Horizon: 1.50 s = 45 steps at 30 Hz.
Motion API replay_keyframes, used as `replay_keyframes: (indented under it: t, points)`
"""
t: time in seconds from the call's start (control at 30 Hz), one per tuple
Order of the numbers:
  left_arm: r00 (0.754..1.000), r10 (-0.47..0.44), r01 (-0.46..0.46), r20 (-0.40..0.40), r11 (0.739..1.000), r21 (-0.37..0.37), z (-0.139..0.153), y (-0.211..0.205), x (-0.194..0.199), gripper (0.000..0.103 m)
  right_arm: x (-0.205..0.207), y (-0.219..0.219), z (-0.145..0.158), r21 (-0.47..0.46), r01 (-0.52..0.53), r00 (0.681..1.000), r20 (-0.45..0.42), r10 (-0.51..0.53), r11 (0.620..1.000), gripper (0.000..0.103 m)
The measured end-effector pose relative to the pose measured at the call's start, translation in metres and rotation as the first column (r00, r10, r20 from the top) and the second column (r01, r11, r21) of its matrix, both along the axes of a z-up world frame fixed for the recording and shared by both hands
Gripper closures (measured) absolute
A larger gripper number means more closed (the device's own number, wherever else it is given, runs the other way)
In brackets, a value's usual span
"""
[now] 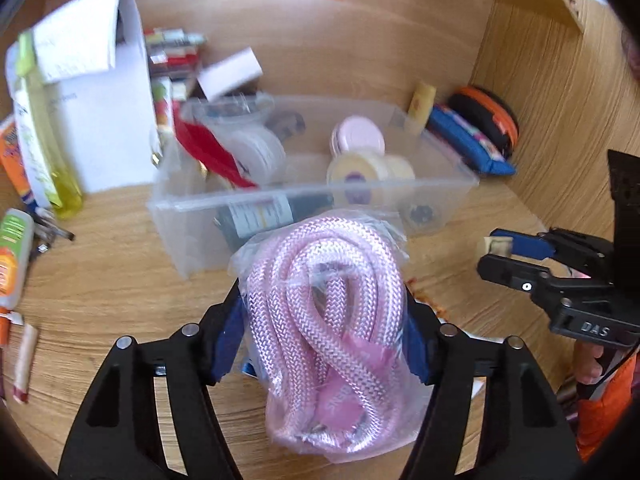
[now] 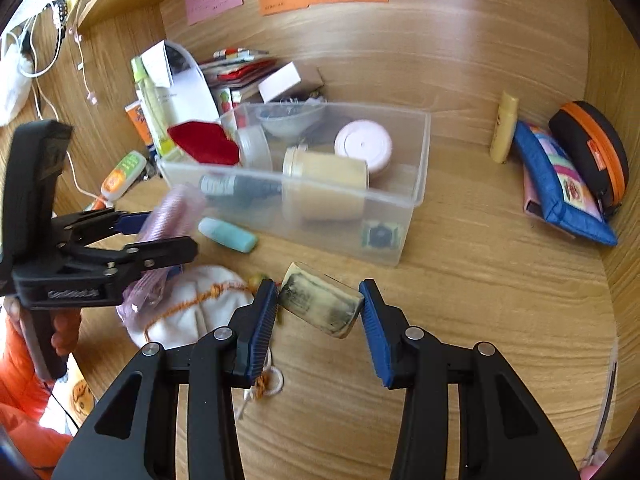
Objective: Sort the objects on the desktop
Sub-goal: 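Lift the pink rope bag with left tool while right tool lifts the banknote bundle, then drop the pink rope bag into the box with left tool while right tool drops the banknote bundle in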
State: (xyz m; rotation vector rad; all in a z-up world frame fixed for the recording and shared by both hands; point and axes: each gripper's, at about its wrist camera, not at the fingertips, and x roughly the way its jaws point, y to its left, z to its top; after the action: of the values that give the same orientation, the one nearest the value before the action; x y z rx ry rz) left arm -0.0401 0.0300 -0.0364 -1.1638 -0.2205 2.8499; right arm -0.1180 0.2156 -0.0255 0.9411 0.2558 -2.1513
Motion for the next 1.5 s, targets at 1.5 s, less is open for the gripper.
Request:
replay_keyframes:
  t: [1.5]
  points:
    - [0.979,0.059,-0.056,-0.193,0.998,0.018,0.079,-0.064,-0.089,0.037,-0.077,-0.115,0.054,-0.046,0.022,0.998,-0.064,-0.025,0.999,0.064]
